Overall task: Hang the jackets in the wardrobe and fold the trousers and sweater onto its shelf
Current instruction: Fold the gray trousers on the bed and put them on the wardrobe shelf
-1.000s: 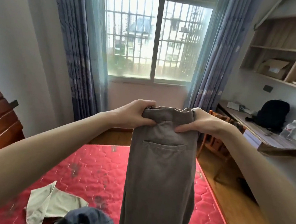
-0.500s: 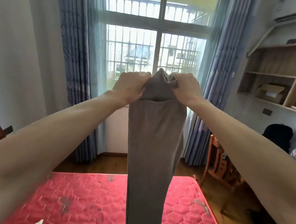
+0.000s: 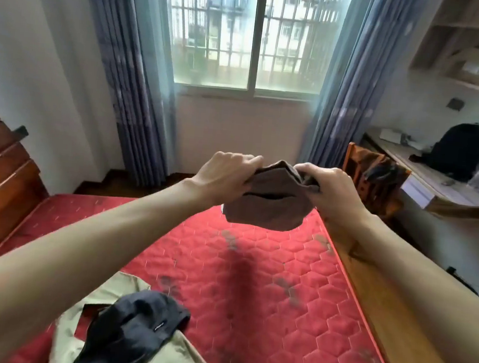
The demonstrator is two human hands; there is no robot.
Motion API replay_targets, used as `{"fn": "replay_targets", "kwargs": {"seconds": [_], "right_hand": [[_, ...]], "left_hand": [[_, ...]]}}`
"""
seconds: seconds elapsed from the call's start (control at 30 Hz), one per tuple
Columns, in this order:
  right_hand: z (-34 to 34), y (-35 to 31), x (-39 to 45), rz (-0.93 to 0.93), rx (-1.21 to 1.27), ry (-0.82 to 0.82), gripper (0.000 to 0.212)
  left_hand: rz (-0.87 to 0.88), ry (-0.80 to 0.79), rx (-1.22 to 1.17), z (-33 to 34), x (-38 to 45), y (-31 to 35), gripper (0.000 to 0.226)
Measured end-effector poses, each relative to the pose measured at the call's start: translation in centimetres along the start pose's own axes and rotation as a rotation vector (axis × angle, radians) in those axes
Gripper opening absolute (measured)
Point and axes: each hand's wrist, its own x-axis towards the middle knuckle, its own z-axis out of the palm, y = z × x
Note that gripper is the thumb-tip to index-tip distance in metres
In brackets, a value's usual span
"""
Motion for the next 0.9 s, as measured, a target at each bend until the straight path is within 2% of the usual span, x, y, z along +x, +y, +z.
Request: {"fn": "replay_targets", "kwargs": {"seconds": [0.07, 0.17, 0.27, 0.37, 0.53, 0.63, 0.7, 0.8, 0.9], "right_hand": [[6.0, 2.0, -6.4, 0.022, -0.012, -0.138, 0.046], [15.8, 4.5, -17.2, 0.03, 0.031, -0.248, 0.055], [23.8, 5.2, -28.3, 0.037, 0.021, -0.416, 0.039], [29.2, 5.0, -37.9, 0.008, 0.044, -0.541, 0.029], [34.5, 3.8, -50.8, 0.065, 0.093, -0.799, 0.039], [36.9, 3.2, -57.4, 0.133, 0.182, -0.835, 0.043], [38.3, 2.8, -61.3, 0.14, 0.191, -0.879, 0.053], [40.1, 2.2, -65.9, 0.152, 0.207, -1.083, 0.065], [41.2, 1.5, -68.1, 0.179, 0.254, -0.963, 0.065]], "left_hand": [[-0.039, -0.123, -0.088, 7.1, -4.9, 1.9, 0.02], [-0.09, -0.311, -0.17, 18.5, -14.0, 5.4, 0.02], [-0.104, -0.427, -0.234, 27.1, -24.0, 10.2, 0.02], [-0.061, -0.46, -0.262, 33.5, -32.9, 14.8, 0.038], [-0.024, -0.656, -0.352, 41.2, -44.5, 21.0, 0.046], [0.046, -0.714, -0.38, 44.8, -49.5, 23.9, 0.043], [0.076, -0.758, -0.369, 46.9, -52.4, 25.6, 0.04], [0.099, -0.847, -0.378, 49.2, -56.1, 27.8, 0.043], [0.023, -0.764, -0.411, 50.6, -58.5, 29.3, 0.036]]}}
